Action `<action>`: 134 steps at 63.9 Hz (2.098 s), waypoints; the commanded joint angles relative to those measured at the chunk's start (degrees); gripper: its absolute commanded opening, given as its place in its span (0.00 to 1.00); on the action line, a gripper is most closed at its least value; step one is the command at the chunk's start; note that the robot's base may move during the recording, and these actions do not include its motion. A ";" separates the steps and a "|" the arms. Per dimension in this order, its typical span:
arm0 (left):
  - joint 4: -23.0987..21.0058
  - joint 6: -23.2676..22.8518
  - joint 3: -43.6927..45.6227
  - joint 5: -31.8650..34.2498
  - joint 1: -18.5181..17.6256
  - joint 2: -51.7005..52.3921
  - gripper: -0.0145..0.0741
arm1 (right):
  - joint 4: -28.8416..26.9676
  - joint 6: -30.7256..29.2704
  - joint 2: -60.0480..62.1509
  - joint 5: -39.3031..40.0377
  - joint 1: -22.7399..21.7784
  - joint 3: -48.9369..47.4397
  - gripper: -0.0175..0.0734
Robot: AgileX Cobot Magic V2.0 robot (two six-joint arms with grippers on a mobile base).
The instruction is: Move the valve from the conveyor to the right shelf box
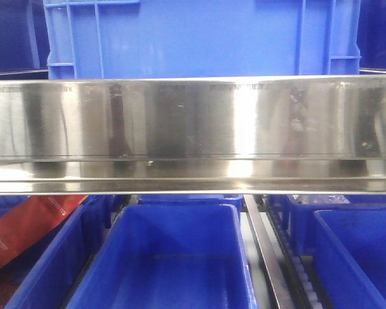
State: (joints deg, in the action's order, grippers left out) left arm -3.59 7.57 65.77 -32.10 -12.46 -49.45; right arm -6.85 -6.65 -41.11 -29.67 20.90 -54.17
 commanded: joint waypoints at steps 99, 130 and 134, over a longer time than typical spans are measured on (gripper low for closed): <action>2.45 -3.76 -45.64 22.55 6.34 35.73 0.04 | 0.73 -0.32 19.88 14.69 -0.22 28.40 0.01; 2.32 -3.76 -65.77 32.46 15.85 49.45 0.04 | 0.73 -0.32 19.88 14.69 -0.22 28.40 0.01; 2.18 -3.76 -65.77 30.08 15.61 49.45 0.04 | 0.73 -0.32 19.88 14.69 -0.22 28.40 0.01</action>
State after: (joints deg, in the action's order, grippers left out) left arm -1.14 4.23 0.52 -3.27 3.31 -0.39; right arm -6.74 -6.70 -21.49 -16.36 20.90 -25.90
